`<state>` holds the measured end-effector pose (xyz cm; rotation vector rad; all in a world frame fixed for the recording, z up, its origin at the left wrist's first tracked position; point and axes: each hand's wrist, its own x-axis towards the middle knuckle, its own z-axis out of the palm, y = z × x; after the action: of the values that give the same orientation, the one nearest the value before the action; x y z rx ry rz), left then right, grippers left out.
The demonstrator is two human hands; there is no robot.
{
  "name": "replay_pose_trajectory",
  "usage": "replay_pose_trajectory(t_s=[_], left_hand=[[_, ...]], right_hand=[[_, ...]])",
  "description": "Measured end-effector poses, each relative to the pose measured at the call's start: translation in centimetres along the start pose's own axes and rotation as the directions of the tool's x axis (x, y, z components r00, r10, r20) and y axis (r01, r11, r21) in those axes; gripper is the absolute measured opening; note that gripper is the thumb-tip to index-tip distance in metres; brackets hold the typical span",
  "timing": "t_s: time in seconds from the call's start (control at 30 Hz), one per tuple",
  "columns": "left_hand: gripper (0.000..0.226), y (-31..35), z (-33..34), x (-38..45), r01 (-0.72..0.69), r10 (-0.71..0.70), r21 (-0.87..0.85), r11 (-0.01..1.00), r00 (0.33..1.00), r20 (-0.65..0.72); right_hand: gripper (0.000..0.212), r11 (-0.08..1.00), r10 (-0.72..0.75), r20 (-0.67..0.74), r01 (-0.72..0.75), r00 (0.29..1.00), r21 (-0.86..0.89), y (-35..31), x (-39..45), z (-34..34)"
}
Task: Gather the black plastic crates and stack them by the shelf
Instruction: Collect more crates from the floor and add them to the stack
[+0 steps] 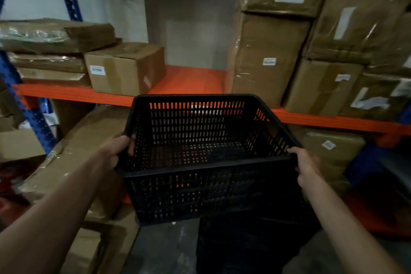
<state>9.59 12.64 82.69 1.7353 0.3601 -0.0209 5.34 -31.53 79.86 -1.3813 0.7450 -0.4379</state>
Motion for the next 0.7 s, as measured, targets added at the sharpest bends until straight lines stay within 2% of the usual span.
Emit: replay_pose_trajectory(t_s=[0.13,0.33,0.47,0.57,0.7], left_hand=[[0.026,0.8,7.1,1.4,-0.008,0.01,-0.023,1.0,0.998,0.066],[0.03,1.9,16.1,2.5,-0.07,0.069,0.003,0.998,0.99,0.126],[0.023,1.7,20.1,3.2,-0.042,0.037,0.035,0.998,0.99,0.133],[0.024,1.0,22.5,3.8,-0.026,0.014,0.069,0.997,0.986,0.167],[0.032,-0.1,24.4,4.9,0.012,-0.02,0.062,0.998,0.991,0.129]], right_hand=[[0.022,0.967,0.091,0.069,-0.072,0.993,-0.244,-1.5,5.3,-6.6],[0.017,0.869,0.105,0.117,-0.034,0.988,-0.494,-2.2,12.5,-13.4],[0.023,0.834,0.007,0.129,0.065,0.992,-0.548,-0.5,16.1,-16.1],[0.017,0.834,-0.005,0.087,0.052,0.996,-0.55,0.2,18.1,-16.8],[0.017,0.826,-0.031,0.044,0.05,0.999,-0.561,1.6,19.8,-16.7]])
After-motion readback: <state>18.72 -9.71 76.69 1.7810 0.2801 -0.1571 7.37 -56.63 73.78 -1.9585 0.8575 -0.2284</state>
